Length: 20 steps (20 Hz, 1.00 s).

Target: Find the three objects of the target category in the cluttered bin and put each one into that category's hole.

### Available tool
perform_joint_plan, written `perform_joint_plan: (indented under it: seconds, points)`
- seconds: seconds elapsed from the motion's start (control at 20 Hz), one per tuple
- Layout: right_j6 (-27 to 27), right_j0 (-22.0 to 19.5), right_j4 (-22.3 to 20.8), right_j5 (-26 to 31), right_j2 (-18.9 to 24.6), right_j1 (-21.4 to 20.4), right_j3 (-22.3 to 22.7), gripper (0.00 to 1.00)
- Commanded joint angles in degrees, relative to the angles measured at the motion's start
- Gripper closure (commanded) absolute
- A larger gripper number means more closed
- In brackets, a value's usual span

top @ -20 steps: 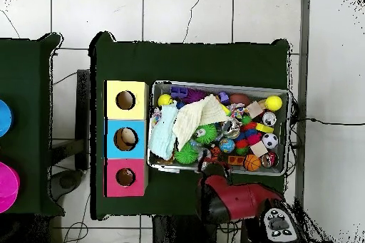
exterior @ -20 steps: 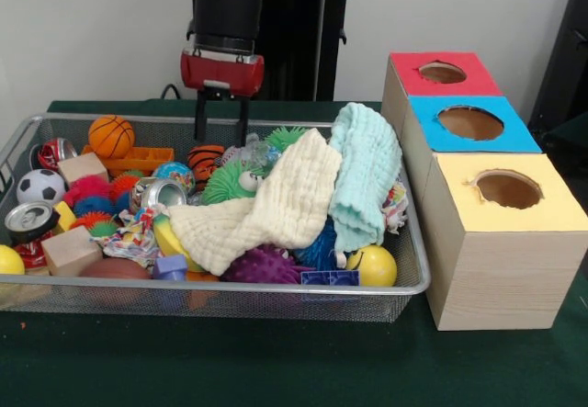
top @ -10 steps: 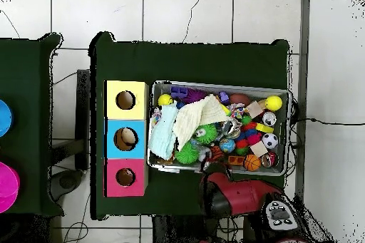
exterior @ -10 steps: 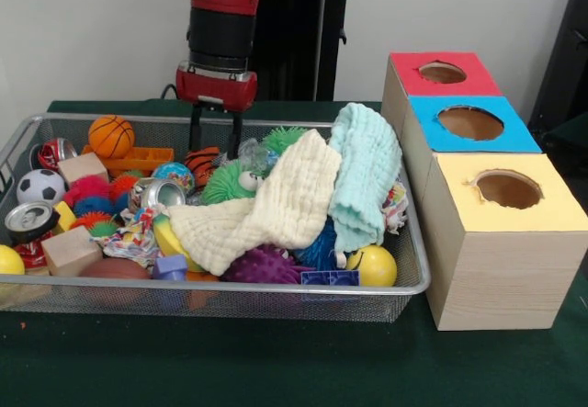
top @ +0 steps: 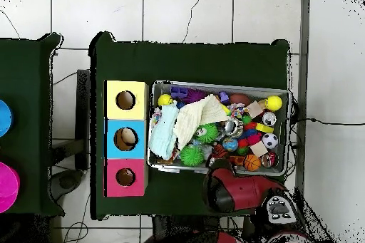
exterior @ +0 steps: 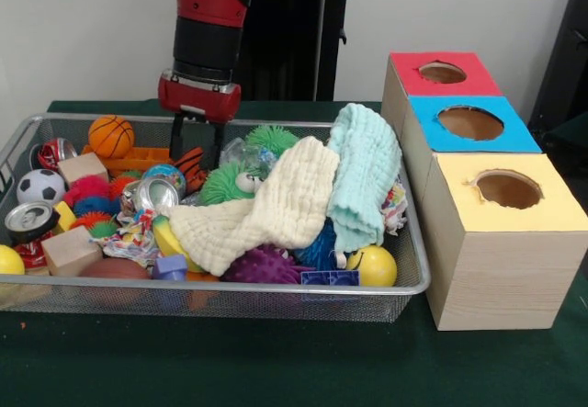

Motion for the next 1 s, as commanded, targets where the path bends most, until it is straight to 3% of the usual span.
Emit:
perform_joint_plan:
  seconds: [0.05, 0.35, 0.6, 0.65, 1.0]
  points:
    - [2.8, 0.2, 1.7, 7.2, 2.1, 9.0, -3.6, 0.00]
    - [-0.3, -6.4, 2.7, 16.6, 8.9, 10.1, -2.8, 0.00]
    - [-1.2, -6.7, 3.4, 18.6, 9.3, 10.9, -3.0, 0.00]
    - [-1.2, -6.6, 3.4, 18.7, 9.1, 10.9, -3.1, 1.00]
    - [-2.5, -7.1, 2.4, 20.2, 10.7, 10.1, -2.7, 1.00]
